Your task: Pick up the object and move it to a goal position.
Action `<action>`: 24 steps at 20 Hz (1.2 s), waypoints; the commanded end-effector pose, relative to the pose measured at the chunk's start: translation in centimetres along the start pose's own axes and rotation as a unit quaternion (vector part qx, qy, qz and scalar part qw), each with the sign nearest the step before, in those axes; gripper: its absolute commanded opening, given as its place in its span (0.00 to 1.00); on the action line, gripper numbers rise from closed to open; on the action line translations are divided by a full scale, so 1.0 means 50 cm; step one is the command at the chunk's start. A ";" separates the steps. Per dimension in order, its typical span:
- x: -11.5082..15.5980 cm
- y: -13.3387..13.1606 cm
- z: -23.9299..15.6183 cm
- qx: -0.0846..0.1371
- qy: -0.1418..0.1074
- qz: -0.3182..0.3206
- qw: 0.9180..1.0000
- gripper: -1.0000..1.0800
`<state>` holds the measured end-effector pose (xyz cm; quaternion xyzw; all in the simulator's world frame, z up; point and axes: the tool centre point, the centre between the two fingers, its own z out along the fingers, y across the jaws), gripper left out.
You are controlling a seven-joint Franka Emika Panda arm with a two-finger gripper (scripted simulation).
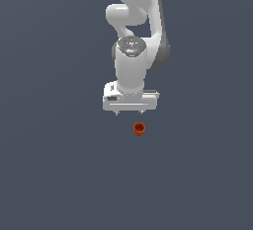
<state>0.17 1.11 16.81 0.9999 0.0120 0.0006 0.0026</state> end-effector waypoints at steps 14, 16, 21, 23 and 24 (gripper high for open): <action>0.016 0.011 -0.007 -0.015 0.007 0.000 1.000 0.96; 0.017 0.007 -0.002 -0.014 0.007 -0.005 1.000 0.96; 0.021 -0.012 0.027 -0.012 0.005 -0.035 0.999 0.96; 0.022 -0.023 0.046 -0.011 0.004 -0.053 0.999 0.96; 0.023 -0.030 0.056 -0.010 0.004 -0.063 0.998 0.96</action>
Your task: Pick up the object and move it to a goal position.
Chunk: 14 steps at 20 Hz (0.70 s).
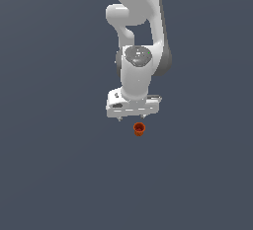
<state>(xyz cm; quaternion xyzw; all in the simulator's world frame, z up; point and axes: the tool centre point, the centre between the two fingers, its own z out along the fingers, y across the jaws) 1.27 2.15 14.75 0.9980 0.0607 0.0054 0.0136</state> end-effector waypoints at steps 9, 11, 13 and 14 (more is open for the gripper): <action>0.008 -0.070 0.100 0.012 -0.003 -0.099 0.995 0.96; 0.008 -0.077 0.109 0.013 -0.003 -0.108 0.994 0.96; 0.008 -0.081 0.115 0.014 -0.003 -0.114 0.993 0.96; 0.008 -0.082 0.116 0.014 -0.003 -0.115 0.993 0.96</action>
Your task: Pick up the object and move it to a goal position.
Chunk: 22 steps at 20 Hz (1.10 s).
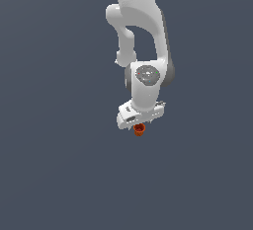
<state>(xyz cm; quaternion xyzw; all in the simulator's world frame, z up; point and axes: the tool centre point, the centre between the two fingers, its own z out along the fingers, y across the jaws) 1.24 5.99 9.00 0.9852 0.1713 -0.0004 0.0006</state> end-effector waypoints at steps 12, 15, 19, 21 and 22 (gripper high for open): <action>-0.001 -0.003 0.074 0.000 0.000 -0.004 1.000 0.96; -0.001 -0.003 0.096 0.001 0.000 -0.004 1.000 0.96; 0.001 -0.003 0.104 0.001 0.001 -0.005 1.000 0.96; 0.001 -0.003 0.104 0.001 0.001 -0.005 1.000 0.00; 0.001 -0.003 0.104 0.001 0.001 -0.005 1.000 0.00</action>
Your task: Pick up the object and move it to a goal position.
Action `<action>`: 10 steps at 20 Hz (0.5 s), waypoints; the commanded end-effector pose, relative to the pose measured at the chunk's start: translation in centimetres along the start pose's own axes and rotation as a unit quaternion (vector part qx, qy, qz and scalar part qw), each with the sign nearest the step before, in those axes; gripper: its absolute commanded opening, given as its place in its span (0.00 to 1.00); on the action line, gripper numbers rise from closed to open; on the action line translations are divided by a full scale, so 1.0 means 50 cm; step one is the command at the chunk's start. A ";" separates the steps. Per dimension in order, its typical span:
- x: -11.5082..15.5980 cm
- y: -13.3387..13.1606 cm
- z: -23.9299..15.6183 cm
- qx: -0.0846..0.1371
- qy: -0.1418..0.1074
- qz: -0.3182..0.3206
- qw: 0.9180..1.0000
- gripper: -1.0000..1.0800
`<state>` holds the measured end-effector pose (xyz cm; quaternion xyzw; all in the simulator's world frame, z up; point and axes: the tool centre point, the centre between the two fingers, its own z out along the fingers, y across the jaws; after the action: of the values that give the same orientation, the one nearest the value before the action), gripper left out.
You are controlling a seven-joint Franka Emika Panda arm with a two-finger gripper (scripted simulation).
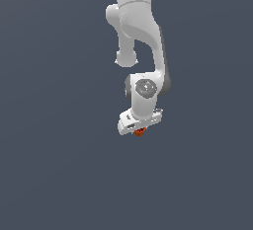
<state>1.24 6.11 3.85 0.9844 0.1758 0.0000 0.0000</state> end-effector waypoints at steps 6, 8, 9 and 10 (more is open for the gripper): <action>0.000 0.000 0.001 0.000 0.000 0.000 1.000 0.00; 0.000 0.000 0.000 0.000 0.000 0.000 1.000 0.00; 0.000 0.000 0.000 0.000 0.000 0.000 1.000 0.00; 0.000 0.001 -0.002 0.000 0.000 0.000 1.000 0.00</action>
<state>1.23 6.10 3.86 0.9844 0.1759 -0.0001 0.0000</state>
